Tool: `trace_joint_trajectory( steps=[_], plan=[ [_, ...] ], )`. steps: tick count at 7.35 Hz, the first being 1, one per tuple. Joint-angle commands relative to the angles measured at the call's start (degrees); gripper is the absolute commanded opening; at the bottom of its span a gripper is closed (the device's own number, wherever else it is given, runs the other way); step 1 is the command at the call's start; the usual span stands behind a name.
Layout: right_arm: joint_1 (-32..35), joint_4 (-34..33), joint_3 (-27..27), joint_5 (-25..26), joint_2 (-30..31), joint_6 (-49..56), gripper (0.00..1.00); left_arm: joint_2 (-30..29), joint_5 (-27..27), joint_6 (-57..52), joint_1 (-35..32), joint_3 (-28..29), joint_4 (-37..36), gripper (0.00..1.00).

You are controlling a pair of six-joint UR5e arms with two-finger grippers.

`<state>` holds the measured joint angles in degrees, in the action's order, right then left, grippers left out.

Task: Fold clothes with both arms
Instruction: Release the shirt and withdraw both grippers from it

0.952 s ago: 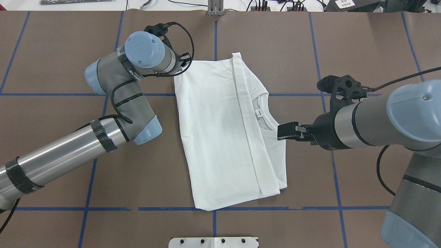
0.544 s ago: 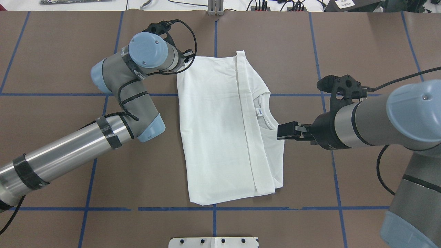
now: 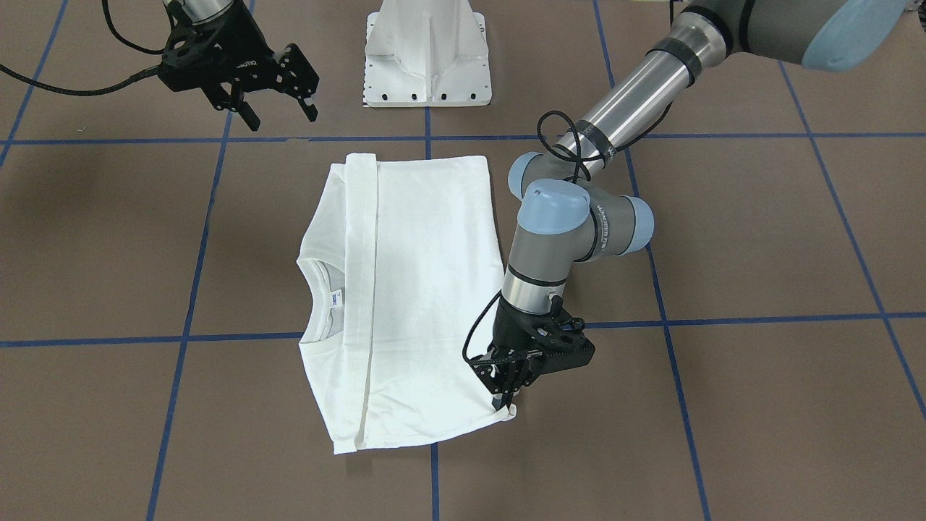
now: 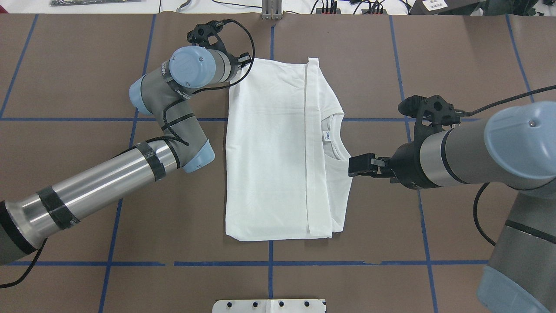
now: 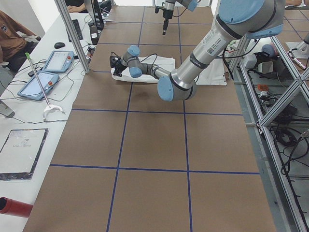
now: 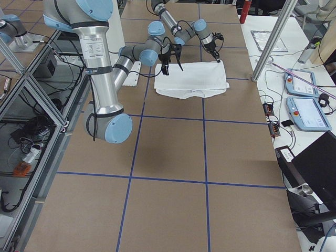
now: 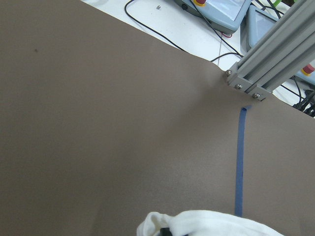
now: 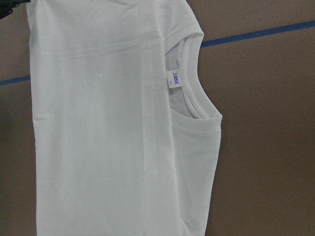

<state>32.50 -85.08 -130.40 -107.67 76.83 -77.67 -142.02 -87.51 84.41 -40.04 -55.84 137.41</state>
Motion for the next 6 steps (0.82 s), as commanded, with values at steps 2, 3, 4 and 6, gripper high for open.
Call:
trace_joint_trajectory(
  steps=[2,3,4,6],
  plan=[
    [-0.15,0.01,2.68,0.45,-2.29,0.15,1.0,0.25,0.41,-1.62,-0.65,0.12,0.31,1.0],
    [-0.24,-0.08,3.21,0.53,-2.39,0.67,1.0,0.25,-0.2,-1.88,-2.22,-0.49,0.32,1.0],
    [-0.5,-0.43,4.87,0.1,-2.65,2.59,1.0,1.03,-4.47,-3.36,-3.8,-2.06,-0.29,1.0],
    [-1.73,-0.87,10.66,1.58,-6.51,6.74,1.0,10.22,-15.9,-3.82,-5.66,-12.74,-2.3,1.0]
  ],
)
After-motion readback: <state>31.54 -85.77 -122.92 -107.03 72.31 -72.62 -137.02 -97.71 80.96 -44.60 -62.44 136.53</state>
